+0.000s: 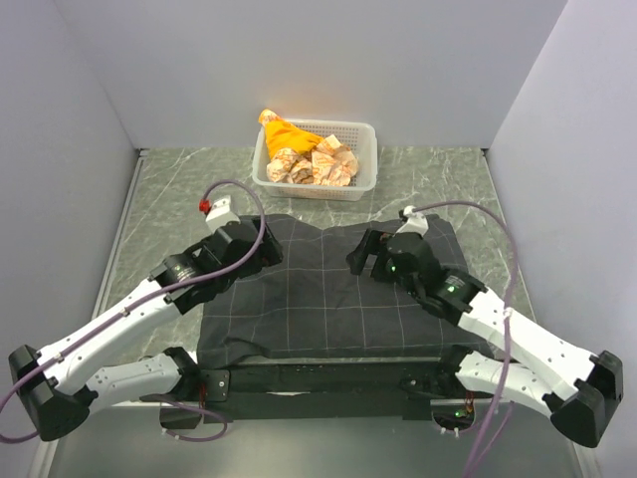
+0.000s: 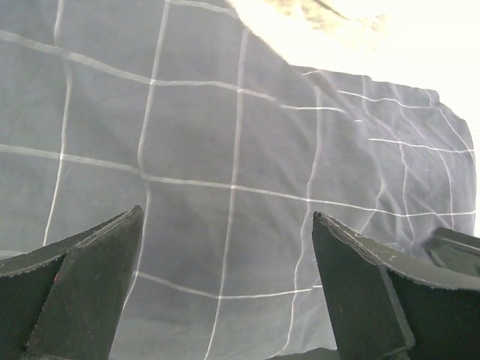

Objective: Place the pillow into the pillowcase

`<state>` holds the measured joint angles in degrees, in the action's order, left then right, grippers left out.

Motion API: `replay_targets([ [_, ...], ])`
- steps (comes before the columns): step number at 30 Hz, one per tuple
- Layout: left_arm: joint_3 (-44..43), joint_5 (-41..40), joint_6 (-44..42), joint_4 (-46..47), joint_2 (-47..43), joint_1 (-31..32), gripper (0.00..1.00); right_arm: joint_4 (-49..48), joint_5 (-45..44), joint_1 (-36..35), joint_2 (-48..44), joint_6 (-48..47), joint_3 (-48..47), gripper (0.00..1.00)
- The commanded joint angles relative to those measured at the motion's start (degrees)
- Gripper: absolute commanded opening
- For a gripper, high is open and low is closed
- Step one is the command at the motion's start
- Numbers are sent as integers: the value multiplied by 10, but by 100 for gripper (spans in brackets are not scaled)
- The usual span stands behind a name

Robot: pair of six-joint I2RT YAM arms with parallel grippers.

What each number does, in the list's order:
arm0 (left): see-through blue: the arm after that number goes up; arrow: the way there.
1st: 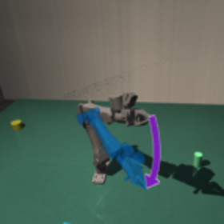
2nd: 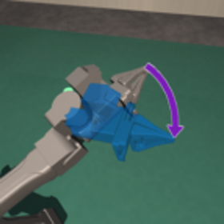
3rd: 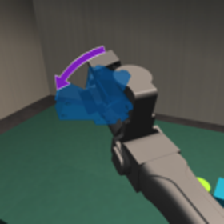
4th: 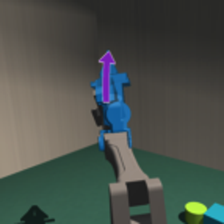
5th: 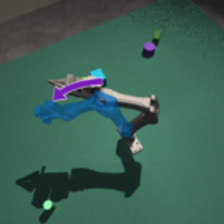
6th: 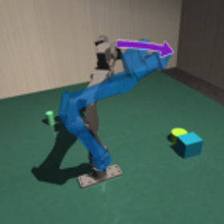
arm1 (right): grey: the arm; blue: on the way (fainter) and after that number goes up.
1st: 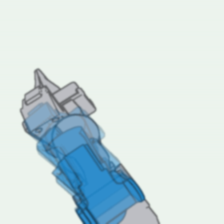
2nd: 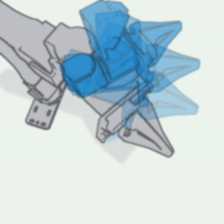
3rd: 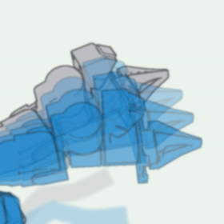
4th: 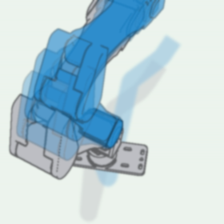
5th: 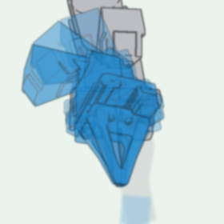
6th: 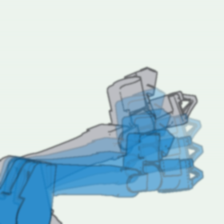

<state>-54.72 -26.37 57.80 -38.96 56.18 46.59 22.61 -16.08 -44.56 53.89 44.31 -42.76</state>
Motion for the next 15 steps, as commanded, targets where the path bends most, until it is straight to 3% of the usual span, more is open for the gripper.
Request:
replay_targets([
  [1,-36,15,-66,30,11,-3,99,56,-14,11,-27,-53,-58,100],
  [6,14,26,-66,72,-35,-4,99,24,5,18,-80,-56,-37,100],
  [15,58,22,-48,99,-71,-3,100,6,9,19,-69,-59,-14,100],
])
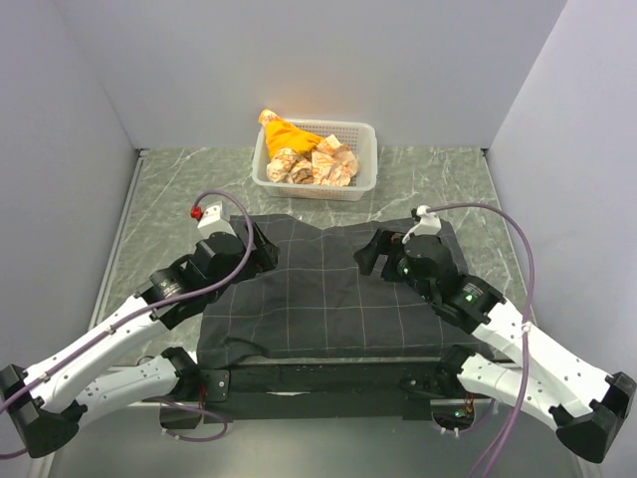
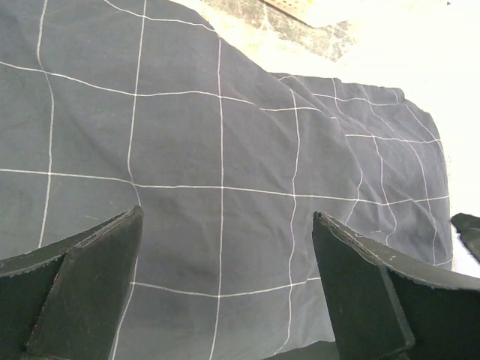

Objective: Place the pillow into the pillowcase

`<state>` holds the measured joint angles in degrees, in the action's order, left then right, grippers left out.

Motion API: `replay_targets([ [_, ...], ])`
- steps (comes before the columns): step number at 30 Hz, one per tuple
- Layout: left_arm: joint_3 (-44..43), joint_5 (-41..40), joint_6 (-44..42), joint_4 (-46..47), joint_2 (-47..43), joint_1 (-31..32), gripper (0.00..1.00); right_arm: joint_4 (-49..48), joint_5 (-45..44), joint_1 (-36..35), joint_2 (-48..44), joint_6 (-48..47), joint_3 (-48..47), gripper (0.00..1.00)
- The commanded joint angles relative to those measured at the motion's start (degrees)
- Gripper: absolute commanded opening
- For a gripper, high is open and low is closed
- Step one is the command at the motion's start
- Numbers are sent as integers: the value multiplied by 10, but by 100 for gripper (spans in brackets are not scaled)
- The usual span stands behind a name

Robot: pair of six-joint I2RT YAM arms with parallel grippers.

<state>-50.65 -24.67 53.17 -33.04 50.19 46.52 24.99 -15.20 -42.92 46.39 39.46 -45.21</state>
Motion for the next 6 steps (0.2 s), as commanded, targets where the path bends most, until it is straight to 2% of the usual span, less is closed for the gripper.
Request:
replay_targets([
  [1,21,6,-1,47,-12,-2,99,-20,0,2,9,-10,11,100],
  [6,26,-5,-5,51,-11,-2,100,-23,-1,2,12,-14,14,100],
])
